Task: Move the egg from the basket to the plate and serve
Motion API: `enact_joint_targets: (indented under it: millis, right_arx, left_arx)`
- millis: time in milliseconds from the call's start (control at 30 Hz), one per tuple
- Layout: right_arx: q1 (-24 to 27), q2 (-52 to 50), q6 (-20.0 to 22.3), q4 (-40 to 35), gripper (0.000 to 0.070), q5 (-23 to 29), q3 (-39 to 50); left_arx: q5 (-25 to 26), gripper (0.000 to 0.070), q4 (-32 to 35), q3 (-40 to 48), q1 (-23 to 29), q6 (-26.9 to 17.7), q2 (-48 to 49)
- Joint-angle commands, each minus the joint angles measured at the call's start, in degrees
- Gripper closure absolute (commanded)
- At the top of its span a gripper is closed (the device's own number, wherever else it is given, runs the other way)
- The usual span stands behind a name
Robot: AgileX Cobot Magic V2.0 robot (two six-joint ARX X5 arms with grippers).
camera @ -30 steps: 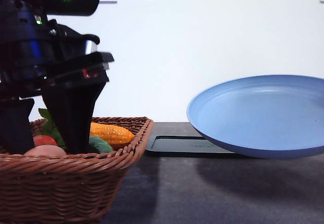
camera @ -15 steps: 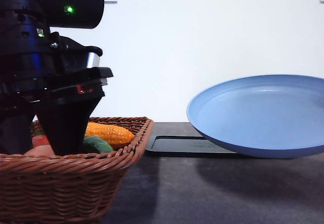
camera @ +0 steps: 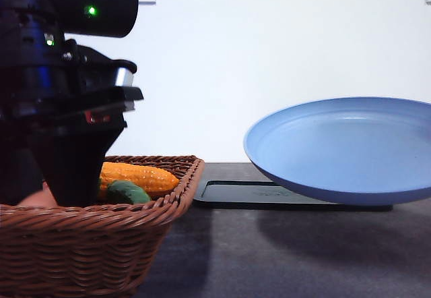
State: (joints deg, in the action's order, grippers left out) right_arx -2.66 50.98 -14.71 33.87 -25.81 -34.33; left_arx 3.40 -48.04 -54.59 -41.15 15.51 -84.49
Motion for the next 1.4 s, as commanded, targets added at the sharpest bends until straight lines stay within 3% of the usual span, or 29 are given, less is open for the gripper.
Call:
enact_joint_targets:
  millis: [0,200,433,633,833,1367]
  right_arx:
    - [0.0,0.1,-1.2,-0.9,0.0700,-1.3,-0.3]
    - [-0.1,0.2,-2.2,-0.8,0.0700,-4.6,-0.3]
    - [-1.1,0.3,-3.3,-0.8,0.0700,-9.3,-0.3]
    - [-3.5,0.3,-4.4,-0.2,0.0700,-10.3,-0.3]
    - [-5.9,0.6,-4.4,2.7,0.0700,-10.3,-0.3]
    - [-7.1,0.7,-2.2,9.9,0.0700,-10.5,-0.3]
  left_arx:
    - [-1.8,0.0563,-0.8,-3.5,-0.4,-3.5,-0.5]
    - [-3.8,0.0565,-4.6,-14.4,-0.5,-5.7,1.1]
    - [4.0,0.0565,0.3,-23.4,-4.2,-5.6,1.4]
    - [6.0,0.0565,8.2,-23.7,-11.0,-5.7,0.6]
    - [5.3,0.0565,10.5,-23.7,-16.2,-7.2,-3.0]
    - [5.4,0.0563,8.8,-23.7,-18.4,-10.3,-12.2]
